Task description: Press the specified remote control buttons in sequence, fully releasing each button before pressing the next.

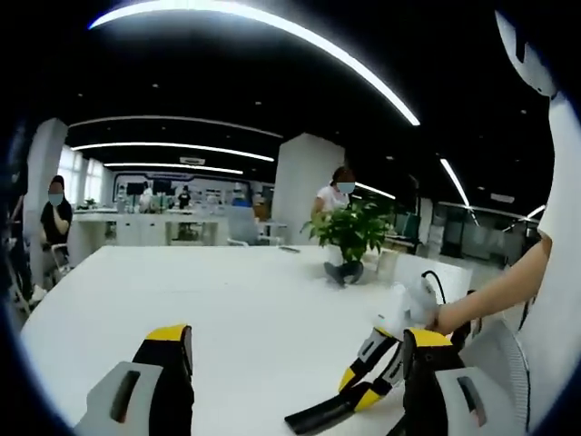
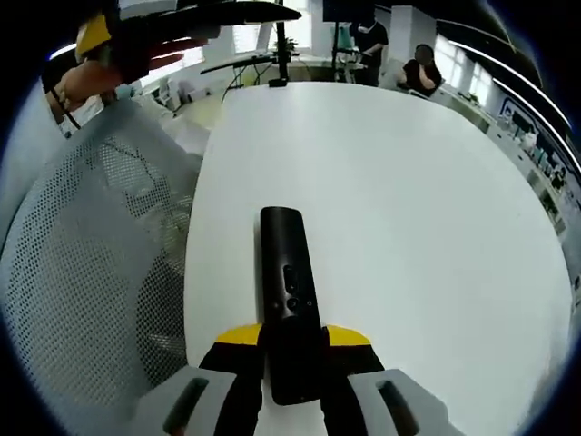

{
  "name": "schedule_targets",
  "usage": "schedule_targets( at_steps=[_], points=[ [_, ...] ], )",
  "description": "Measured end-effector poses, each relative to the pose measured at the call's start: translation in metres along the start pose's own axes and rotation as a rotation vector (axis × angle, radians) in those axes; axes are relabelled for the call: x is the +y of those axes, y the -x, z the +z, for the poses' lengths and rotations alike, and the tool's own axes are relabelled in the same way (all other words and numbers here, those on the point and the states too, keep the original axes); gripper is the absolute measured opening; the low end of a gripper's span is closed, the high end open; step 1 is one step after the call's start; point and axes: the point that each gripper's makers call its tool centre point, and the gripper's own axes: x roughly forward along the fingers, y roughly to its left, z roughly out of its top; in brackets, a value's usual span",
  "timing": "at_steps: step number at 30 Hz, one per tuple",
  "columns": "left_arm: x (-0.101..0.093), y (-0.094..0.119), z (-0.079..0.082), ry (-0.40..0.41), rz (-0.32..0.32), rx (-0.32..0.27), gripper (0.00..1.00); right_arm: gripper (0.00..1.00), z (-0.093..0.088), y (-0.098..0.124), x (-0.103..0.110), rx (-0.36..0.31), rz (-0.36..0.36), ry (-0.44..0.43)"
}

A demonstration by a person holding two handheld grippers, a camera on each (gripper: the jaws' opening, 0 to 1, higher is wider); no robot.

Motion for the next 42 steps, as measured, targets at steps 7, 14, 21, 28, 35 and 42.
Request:
schedule_targets(
  at_steps=[7, 14, 21, 28, 35, 42],
  points=[
    [0.007, 0.011, -0.004, 0.014, 0.021, 0.005, 0.99, 0.21, 0.003, 0.001, -0.030, -0.026, -0.001, -0.089],
    [0.007, 0.015, -0.009, 0.017, 0.015, 0.027, 0.99, 0.21, 0.003, 0.004, -0.061, -0.050, -0.008, -0.150],
    [0.009, 0.016, -0.008, 0.029, 0.020, 0.018, 0.99, 0.21, 0.001, 0.006, -0.090, -0.025, -0.022, -0.121],
    [0.010, 0.016, -0.011, 0.034, 0.021, 0.034, 0.99, 0.21, 0.000, 0.006, -0.108, 0.032, -0.018, -0.070],
    [0.014, 0.014, -0.010, 0.049, 0.027, 0.034, 0.99, 0.21, 0.003, 0.005, -0.132, 0.082, -0.014, -0.046],
    [0.020, 0.011, -0.010, 0.052, 0.035, 0.038, 0.99, 0.21, 0.006, 0.004, -0.156, 0.123, -0.007, -0.024]
  ],
)
